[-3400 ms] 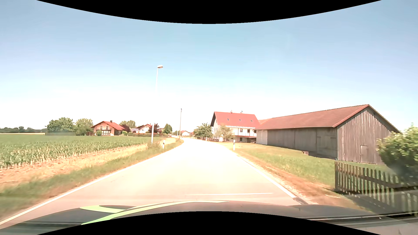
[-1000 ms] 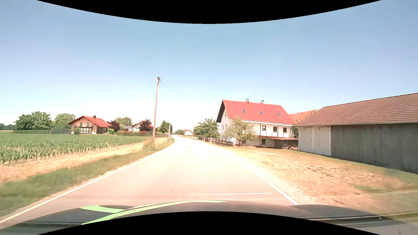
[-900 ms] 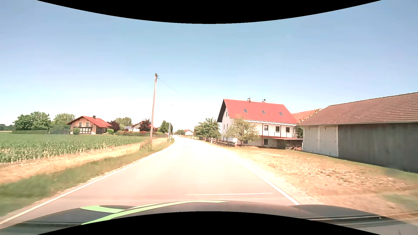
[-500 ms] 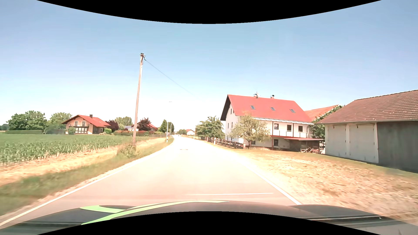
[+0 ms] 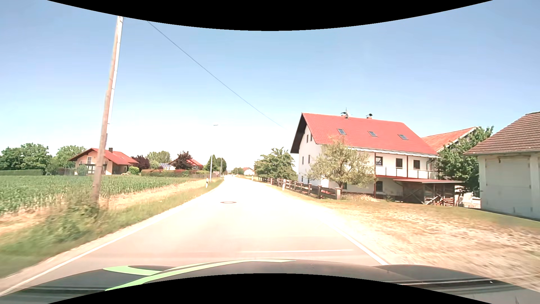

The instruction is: Follow the waypoints while adhering to traffic rules and regulations

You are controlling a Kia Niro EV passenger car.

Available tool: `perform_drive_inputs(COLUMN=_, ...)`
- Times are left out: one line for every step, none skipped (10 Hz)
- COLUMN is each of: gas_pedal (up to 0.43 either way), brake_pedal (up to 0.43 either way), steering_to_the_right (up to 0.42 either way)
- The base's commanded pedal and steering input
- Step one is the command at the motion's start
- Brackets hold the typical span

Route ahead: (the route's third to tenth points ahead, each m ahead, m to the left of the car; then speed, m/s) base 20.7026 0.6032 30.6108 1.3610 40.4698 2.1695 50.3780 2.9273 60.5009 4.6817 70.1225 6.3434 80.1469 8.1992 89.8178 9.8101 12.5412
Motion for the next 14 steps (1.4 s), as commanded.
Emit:
perform_drive_inputs(gas_pedal=0.26, brake_pedal=0.0, steering_to_the_right=-0.021)
perform_drive_inputs(gas_pedal=0.26, brake_pedal=0.0, steering_to_the_right=-0.021)
perform_drive_inputs(gas_pedal=0.26, brake_pedal=0.0, steering_to_the_right=-0.021)
perform_drive_inputs(gas_pedal=0.248, brake_pedal=0.0, steering_to_the_right=-0.021)
perform_drive_inputs(gas_pedal=0.248, brake_pedal=0.0, steering_to_the_right=-0.021)
perform_drive_inputs(gas_pedal=0.248, brake_pedal=0.0, steering_to_the_right=-0.021)
perform_drive_inputs(gas_pedal=0.248, brake_pedal=0.0, steering_to_the_right=-0.021)
perform_drive_inputs(gas_pedal=0.248, brake_pedal=0.0, steering_to_the_right=-0.021)
perform_drive_inputs(gas_pedal=0.248, brake_pedal=0.0, steering_to_the_right=-0.021)
perform_drive_inputs(gas_pedal=0.248, brake_pedal=0.0, steering_to_the_right=-0.021)
perform_drive_inputs(gas_pedal=0.248, brake_pedal=0.0, steering_to_the_right=-0.021)
perform_drive_inputs(gas_pedal=0.24, brake_pedal=0.0, steering_to_the_right=-0.021)
perform_drive_inputs(gas_pedal=0.24, brake_pedal=0.0, steering_to_the_right=-0.021)
perform_drive_inputs(gas_pedal=0.24, brake_pedal=0.0, steering_to_the_right=-0.021)
